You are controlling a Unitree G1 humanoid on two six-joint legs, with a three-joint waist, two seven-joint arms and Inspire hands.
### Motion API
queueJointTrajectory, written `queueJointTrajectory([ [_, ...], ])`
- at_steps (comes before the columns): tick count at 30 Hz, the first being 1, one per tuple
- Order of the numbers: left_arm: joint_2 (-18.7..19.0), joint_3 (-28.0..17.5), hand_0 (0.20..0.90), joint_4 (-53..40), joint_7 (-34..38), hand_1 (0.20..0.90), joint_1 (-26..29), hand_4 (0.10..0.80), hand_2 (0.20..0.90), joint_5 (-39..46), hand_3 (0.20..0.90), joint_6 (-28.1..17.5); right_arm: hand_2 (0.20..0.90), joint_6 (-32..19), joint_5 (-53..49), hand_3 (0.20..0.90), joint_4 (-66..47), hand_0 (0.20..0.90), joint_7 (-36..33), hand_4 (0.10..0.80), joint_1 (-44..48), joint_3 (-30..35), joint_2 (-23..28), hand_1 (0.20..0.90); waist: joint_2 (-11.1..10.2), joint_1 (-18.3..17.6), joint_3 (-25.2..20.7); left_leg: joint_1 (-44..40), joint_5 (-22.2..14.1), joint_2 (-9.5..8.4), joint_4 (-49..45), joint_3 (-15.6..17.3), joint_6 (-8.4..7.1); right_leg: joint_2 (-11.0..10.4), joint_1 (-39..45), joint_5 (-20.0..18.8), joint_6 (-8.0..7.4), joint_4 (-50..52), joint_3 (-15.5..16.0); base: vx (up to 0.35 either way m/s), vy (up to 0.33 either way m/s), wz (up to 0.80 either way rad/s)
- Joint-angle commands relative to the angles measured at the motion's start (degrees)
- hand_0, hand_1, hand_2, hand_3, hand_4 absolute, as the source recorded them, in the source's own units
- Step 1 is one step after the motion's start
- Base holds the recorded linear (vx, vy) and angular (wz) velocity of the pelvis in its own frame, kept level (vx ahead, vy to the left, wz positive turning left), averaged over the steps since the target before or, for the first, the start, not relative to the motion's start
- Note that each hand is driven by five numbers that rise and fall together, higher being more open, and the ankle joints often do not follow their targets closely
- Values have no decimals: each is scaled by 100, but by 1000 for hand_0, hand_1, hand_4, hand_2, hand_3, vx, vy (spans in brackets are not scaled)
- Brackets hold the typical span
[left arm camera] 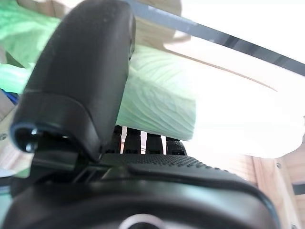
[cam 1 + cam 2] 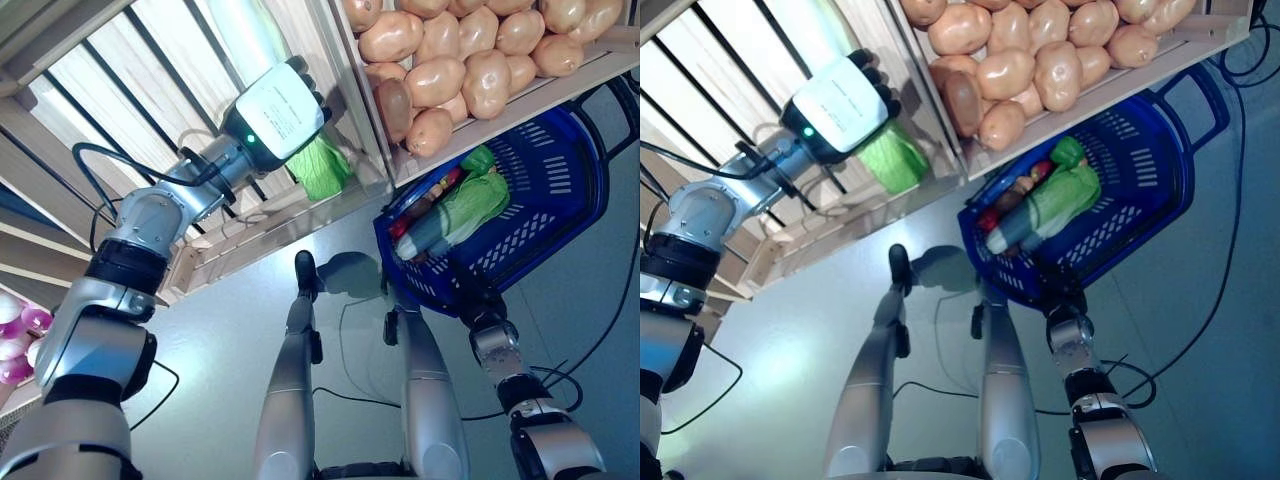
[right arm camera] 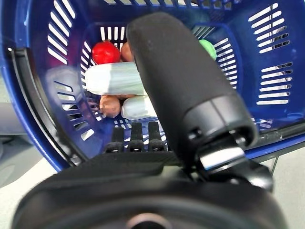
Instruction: Put vegetables into the basket
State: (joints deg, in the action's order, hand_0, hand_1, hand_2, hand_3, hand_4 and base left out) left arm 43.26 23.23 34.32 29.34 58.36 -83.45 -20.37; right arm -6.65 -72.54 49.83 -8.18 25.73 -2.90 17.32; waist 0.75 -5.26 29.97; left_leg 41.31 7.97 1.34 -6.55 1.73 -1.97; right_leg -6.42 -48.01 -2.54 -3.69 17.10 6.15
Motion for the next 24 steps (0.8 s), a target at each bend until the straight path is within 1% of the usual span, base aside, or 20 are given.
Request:
queueJointTrajectory([
  [1,320,-63,300,580,1031,300,235,400,300,266,300,493,900,-94,-218,900,-350,900,-356,800,-228,53,188,900,-219,181,-18,437,-197,-157,-435,141,-165,326,235,-470,-80,-427,105,-19,-1,3],
  [3,411,191,300,856,1402,300,220,400,300,417,300,608,900,-55,-231,900,-359,900,-408,800,-166,38,225,900,-222,186,-18,431,-187,-152,-444,137,-167,319,244,-483,-81,-422,124,-8,2,2],
  [5,584,754,300,1263,1920,300,274,400,300,1162,300,996,900,75,-400,900,-380,900,-510,800,-21,-8,353,900,-219,183,-18,414,-166,-145,-455,141,-171,319,267,-500,-66,-425,132,-11,16,0],
  [6,622,907,300,1361,2087,300,302,400,300,1358,300,1068,900,107,-460,900,-365,900,-494,800,2,-13,380,900,-218,186,-18,403,-166,-141,-459,146,-171,321,276,-495,-62,-419,131,0,0,0],
  [7,692,1161,300,1509,2340,300,332,400,300,1625,300,1157,900,130,-486,900,-328,900,-447,800,26,-37,439,900,-209,176,-18,366,-173,-132,-474,163,-173,325,308,-476,-54,-396,138,0,0,0],
  [8,701,1238,300,1558,2390,300,364,400,300,1679,300,1167,900,136,-483,900,-316,900,-433,800,31,-35,449,900,-213,182,-18,356,-176,-130,-477,167,-174,325,316,-471,-52,-392,141,0,0,0],
  [9,722,1646,300,1721,2690,300,405,400,300,2053,300,1344,900,138,-427,900,-265,900,-413,800,103,-89,552,900,-200,171,-18,278,-208,-129,-548,193,-196,327,391,-430,-36,-345,149,-11,51,-2],
  [10,699,1824,300,1742,2887,300,404,400,300,2436,300,1534,900,132,-384,900,-281,900,-500,800,175,-143,616,900,-182,172,-18,211,-217,-136,-565,204,-202,331,450,-410,-25,-325,162,-15,87,-1],
  [11,641,1854,300,1684,3343,300,356,400,300,3248,300,1828,900,111,-432,900,-330,900,-644,800,252,-238,696,900,-167,182,-18,91,-222,-136,-564,217,-204,324,569,-362,-10,-308,180,-12,72,0],
  [13,593,1638,300,1724,3794,300,330,400,300,3887,300,1835,900,20,-401,900,-341,900,-686,800,231,-294,700,900,-163,202,-18,-109,-245,-126,-559,229,-227,304,776,-261,2,-270,221,-4,23,-1],
  [14,524,1346,300,1649,4101,300,206,400,300,4145,300,1725,900,-58,-307,900,-477,900,-818,800,180,-333,636,900,-191,219,-19,-301,-273,-127,-536,239,-233,292,970,-230,11,-289,251,9,-23,-3],
  [16,463,945,300,1455,4259,300,-58,400,300,4134,300,1314,900,-222,-282,900,-668,900,-900,800,33,-384,540,900,-234,270,-131,-546,-306,-141,-438,240,-233,262,1237,-197,14,-385,320,48,-34,-2],
  [17,419,724,300,1277,4383,300,-284,400,300,4122,300,1113,900,-299,-116,900,-866,900,-949,800,-94,-401,511,900,-248,306,-196,-673,-317,-153,-378,205,-231,247,1365,-178,19,-430,342,95,-14,-4],
  [18,401,512,300,1043,4444,300,-548,400,300,4027,300,1021,900,-339,64,900,-1085,900,-1042,800,-231,-412,494,900,-257,326,-263,-796,-329,-161,-330,174,-226,242,1479,-162,14,-462,342,86,-6,-5],
  [19,392,408,300,920,4497,300,-680,400,300,4006,300,972,900,-358,157,900,-1205,900,-1085,800,-301,-425,485,900,-263,335,-298,-861,-335,-161,-299,163,-222,238,1537,-154,12,-481,342,117,-23,-4],
  [20,376,32,300,481,4627,300,-1127,400,300,4141,300,765,900,-454,358,900,-1575,900,-1160,800,-558,-464,463,900,-296,389,-415,-1083,-349,-139,-166,150,-215,202,1749,-112,3,-566,366,121,-24,-2],
  [21,380,-169,300,210,4654,300,-1402,400,300,4146,300,691,900,-499,411,900,-1684,900,-1125,800,-717,-457,450,900,-303,409,-491,-1190,-327,-135,-89,144,-210,189,1857,-122,0,-628,382,168,-27,-2],
  [24,146,-975,300,-702,4832,300,-2484,400,300,4154,300,313,900,-728,568,900,-1999,900,-790,800,-1280,-269,339,900,-312,514,-737,-1638,-377,-134,133,73,-183,180,2298,-43,-32,-784,410,183,-19,-4],
])
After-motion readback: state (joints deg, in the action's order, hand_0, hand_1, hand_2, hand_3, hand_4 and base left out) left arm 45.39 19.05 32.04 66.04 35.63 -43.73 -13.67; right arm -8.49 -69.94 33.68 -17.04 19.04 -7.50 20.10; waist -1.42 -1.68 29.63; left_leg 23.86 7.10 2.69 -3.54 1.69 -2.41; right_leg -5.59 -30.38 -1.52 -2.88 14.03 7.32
